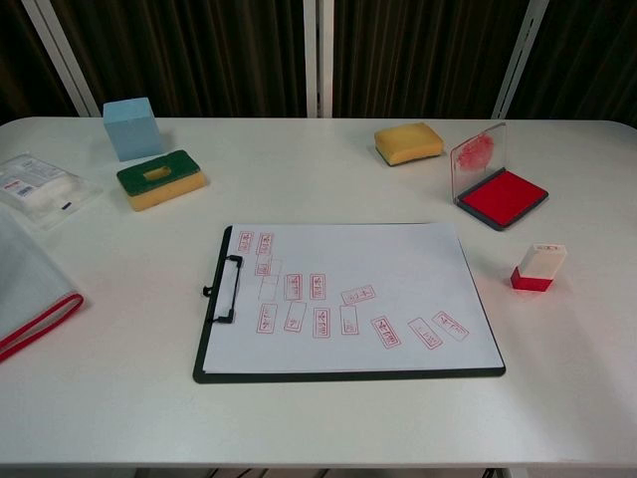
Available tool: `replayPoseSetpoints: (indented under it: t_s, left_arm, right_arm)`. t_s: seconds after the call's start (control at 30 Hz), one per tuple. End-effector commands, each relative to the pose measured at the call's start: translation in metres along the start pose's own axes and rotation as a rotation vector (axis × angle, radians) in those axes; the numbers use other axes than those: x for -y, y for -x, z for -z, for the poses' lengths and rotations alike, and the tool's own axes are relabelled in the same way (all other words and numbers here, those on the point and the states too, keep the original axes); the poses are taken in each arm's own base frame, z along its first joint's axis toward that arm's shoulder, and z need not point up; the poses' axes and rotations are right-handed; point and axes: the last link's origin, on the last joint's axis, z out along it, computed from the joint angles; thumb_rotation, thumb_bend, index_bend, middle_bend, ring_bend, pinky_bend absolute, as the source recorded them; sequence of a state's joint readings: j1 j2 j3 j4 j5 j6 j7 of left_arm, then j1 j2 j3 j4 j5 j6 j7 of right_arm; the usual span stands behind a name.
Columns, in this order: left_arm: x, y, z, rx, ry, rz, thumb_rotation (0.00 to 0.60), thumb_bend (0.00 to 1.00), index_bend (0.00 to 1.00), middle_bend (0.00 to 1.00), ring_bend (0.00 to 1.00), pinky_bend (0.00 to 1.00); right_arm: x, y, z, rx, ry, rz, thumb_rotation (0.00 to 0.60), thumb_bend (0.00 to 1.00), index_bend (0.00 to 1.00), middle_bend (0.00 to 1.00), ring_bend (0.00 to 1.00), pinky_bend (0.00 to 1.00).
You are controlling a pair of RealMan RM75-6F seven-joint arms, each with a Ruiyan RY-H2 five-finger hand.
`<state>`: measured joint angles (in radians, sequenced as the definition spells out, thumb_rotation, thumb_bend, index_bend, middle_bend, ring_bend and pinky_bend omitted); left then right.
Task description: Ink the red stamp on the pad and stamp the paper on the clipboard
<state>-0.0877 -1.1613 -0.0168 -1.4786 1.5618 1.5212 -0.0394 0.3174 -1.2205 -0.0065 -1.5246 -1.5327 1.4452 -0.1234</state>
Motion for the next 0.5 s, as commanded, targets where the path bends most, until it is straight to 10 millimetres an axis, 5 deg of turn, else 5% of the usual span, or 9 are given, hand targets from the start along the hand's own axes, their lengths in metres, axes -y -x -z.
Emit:
replayPoseSetpoints:
  t_s: [0.03,0.1,0.17,0.2,0.5]
  left_arm:
    - [-0.002,-0.002,-0.001,-0.005,0.003,-0.005,0.430,0.09,0.04,0.06,0.10,0.18]
    - [-0.002,-0.002,-0.001,-0.006,0.003,-0.006,0.431,0.09,0.04,0.06,0.10,0.18]
    - [-0.003,-0.002,-0.002,-0.004,0.005,-0.008,0.430,0.09,0.04,0.06,0.10,0.18]
    - [-0.003,-0.002,-0.002,-0.003,0.005,-0.009,0.430,0.09,0.04,0.06,0.10,0.18]
    - [-0.002,-0.001,-0.005,0.002,0.000,-0.014,0.427,0.09,0.04,0.06,0.10,0.18]
  right_arm:
    - [-0.037,-0.019,0.025,-0.123,0.102,0.046,0.600,0.15,0.00,0.06,0.75,0.94]
    - [-0.047,-0.017,0.029,-0.129,0.140,0.050,0.600,0.15,0.00,0.01,0.40,0.67]
    - [-0.056,-0.020,0.029,-0.207,0.175,0.101,0.600,0.15,0.00,0.00,0.03,0.15]
    - [-0.058,-0.017,0.031,-0.210,0.189,0.101,0.600,0.14,0.00,0.00,0.00,0.01]
    - [-0.069,-0.001,0.041,0.050,0.349,0.064,0.600,0.14,0.00,0.00,0.00,0.00]
